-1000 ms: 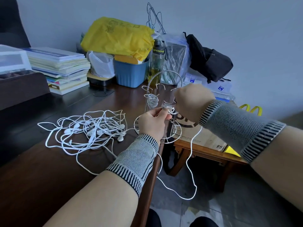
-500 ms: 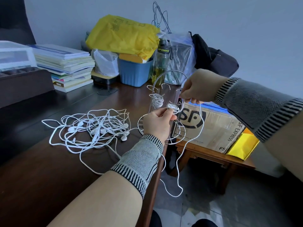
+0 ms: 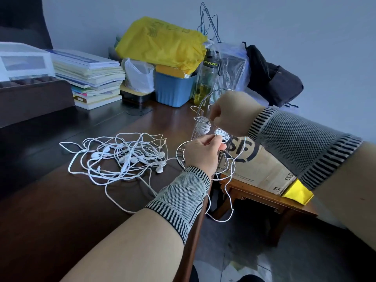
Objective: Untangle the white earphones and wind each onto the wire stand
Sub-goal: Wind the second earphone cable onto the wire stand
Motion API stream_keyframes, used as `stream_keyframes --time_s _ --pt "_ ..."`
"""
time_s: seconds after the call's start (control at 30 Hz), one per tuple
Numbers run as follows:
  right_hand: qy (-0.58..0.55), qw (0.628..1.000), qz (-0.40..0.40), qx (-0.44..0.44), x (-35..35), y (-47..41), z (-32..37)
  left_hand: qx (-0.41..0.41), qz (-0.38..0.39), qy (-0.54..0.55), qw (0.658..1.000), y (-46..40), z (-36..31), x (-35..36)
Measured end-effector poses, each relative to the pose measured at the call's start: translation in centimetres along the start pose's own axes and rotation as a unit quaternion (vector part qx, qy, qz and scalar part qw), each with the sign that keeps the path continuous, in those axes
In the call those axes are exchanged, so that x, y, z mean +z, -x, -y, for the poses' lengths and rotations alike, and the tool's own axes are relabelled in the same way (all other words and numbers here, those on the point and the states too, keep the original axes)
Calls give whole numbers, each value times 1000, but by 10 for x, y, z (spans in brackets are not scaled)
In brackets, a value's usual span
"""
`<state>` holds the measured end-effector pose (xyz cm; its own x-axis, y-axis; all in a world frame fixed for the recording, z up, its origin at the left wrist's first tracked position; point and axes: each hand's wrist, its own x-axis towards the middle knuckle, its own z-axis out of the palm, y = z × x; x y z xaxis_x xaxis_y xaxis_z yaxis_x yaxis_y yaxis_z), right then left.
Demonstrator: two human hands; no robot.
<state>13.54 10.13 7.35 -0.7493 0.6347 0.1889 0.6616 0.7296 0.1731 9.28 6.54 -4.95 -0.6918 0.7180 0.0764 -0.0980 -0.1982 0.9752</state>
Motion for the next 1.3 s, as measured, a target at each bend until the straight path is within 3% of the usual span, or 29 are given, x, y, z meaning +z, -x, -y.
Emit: stream_keyframes --time_s 0.13,0.3,0.37,0.43,0.53,0.63,0.7,0.87,1.17,1.3 --pt "-29 996 -86 8 14 12 1 3 3 -2 1000 0 0 1" --pt "48 989 -86 -107 36 26 8 10 -14 -30 999 -8 9 1" --pt "40 982 -122 -136 46 31 5 2 -12 -4 1000 -8 9 3" --pt "-8 972 -194 -131 60 38 0 -18 7 70 997 -6 6 3" --pt "-159 946 -279 -51 80 53 -7 -38 8 133 990 -7 2 3" --pt "-261 927 -261 65 89 59 -16 -9 -27 25 999 -10 7 -4" --pt "-305 917 -237 101 90 58 -19 1 -36 19 999 -10 8 -7" --pt "-407 897 -156 72 89 54 -21 7 -52 8 999 -11 7 -10" --pt "-610 772 -112 138 100 43 -28 -15 -57 -15 998 -7 -1 -17" --pt "-706 676 -115 177 106 40 -21 -17 -42 -79 996 -7 -2 -24"
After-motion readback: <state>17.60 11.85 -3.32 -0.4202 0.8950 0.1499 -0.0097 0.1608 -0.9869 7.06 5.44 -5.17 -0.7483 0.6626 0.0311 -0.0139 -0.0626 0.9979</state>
